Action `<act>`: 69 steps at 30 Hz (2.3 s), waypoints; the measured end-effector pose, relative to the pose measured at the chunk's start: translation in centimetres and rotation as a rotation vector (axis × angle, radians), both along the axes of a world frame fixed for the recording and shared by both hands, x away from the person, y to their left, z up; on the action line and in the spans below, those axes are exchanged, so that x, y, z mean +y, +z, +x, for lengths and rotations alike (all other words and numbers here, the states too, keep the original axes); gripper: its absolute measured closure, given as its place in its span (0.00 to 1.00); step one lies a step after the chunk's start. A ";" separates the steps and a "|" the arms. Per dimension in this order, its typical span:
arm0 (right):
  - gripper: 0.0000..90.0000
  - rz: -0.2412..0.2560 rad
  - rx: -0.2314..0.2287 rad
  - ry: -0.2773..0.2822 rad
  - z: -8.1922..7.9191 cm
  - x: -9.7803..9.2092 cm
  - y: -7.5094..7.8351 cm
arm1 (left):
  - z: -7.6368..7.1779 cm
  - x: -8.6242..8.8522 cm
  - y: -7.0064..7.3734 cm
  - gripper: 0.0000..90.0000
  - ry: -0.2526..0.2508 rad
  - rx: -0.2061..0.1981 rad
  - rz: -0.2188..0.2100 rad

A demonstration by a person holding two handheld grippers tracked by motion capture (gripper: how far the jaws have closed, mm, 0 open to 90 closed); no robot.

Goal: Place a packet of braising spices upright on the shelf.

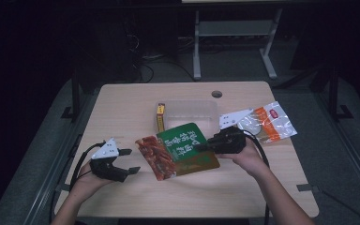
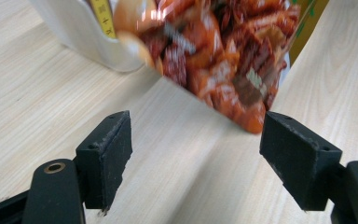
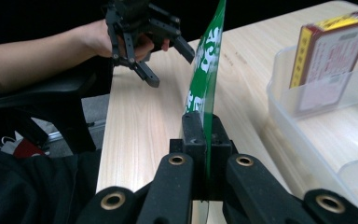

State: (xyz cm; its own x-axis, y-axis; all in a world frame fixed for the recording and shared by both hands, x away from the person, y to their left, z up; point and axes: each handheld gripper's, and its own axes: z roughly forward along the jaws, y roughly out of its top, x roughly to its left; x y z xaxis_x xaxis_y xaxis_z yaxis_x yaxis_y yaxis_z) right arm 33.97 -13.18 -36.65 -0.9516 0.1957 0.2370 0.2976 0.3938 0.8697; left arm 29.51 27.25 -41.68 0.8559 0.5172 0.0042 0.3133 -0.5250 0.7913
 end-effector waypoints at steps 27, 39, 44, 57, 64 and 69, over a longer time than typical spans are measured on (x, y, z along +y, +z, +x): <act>1.00 -0.043 -0.066 -0.116 -0.3 -3.4 4.9 | 0.7 0.2 -1.0 0.27 -0.014 0.028 0.029; 1.00 -0.059 -0.055 -0.201 0.3 -4.8 6.5 | 0.9 -0.3 -1.3 0.27 -0.056 0.049 0.046; 1.00 -0.065 -0.062 -0.232 0.8 -4.9 7.6 | 0.9 -0.5 -1.3 0.27 -0.071 0.054 0.062; 1.00 -0.060 -0.063 -0.320 2.7 -4.2 9.8 | 0.8 -0.9 -1.6 0.27 -0.097 0.073 0.070; 1.00 -0.051 -0.063 -0.348 4.0 -3.2 10.6 | 0.7 -1.1 -1.6 0.27 -0.112 0.081 0.077; 1.00 -0.054 -0.059 -0.363 4.9 -2.6 10.5 | 0.6 -1.2 -1.6 0.27 -0.121 0.082 0.079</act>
State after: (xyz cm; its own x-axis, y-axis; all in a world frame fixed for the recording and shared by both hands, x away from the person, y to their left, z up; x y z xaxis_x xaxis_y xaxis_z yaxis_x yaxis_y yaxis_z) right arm 38.89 -15.78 -26.14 -0.8298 0.5336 0.1636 0.3758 0.3175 0.8706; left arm 30.15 26.08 -43.28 0.9109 0.4114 -0.0314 0.3058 -0.6221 0.7208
